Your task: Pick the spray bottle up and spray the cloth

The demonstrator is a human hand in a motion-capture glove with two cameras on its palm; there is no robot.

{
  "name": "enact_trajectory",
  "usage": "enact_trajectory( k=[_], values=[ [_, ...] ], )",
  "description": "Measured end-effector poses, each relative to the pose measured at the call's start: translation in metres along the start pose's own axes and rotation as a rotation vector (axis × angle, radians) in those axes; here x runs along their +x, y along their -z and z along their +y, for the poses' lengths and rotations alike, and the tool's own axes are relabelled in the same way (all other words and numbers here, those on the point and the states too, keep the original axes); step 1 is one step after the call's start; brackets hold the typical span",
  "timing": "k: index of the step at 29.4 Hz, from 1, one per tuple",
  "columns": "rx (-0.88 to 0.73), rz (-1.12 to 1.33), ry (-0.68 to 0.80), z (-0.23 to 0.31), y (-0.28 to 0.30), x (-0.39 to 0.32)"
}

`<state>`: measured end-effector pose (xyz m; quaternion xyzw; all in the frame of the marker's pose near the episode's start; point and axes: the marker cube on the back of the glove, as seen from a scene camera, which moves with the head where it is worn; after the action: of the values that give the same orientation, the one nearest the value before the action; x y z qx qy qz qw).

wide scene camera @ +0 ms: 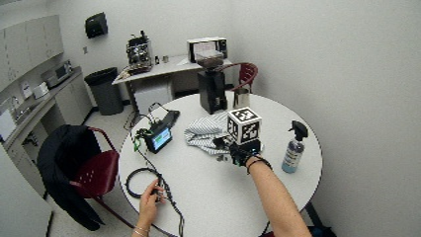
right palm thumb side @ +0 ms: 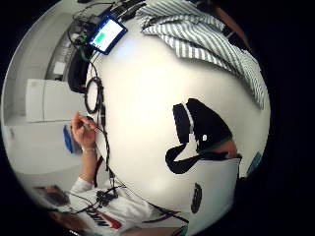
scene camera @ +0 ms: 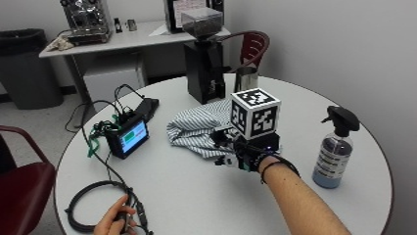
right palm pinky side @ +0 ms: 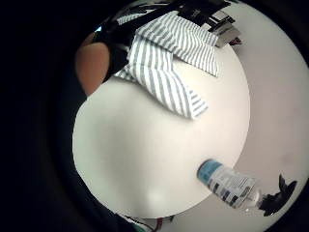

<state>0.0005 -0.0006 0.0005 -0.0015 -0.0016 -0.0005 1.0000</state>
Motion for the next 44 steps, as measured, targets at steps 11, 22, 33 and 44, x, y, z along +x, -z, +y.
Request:
enact_trajectory(
  k=[11, 22, 33, 44],
  values=[
    [0.011, 0.0, 0.003, -0.001, 0.006, 0.001],
    [0.003, 0.002, 0.001, 0.001, 0.005, 0.001],
    [0.051, 0.002, 0.059, 0.044, 0.017, -0.001],
    [0.277, -0.269, 0.217, 0.121, 0.032, -0.026]
  ],
)
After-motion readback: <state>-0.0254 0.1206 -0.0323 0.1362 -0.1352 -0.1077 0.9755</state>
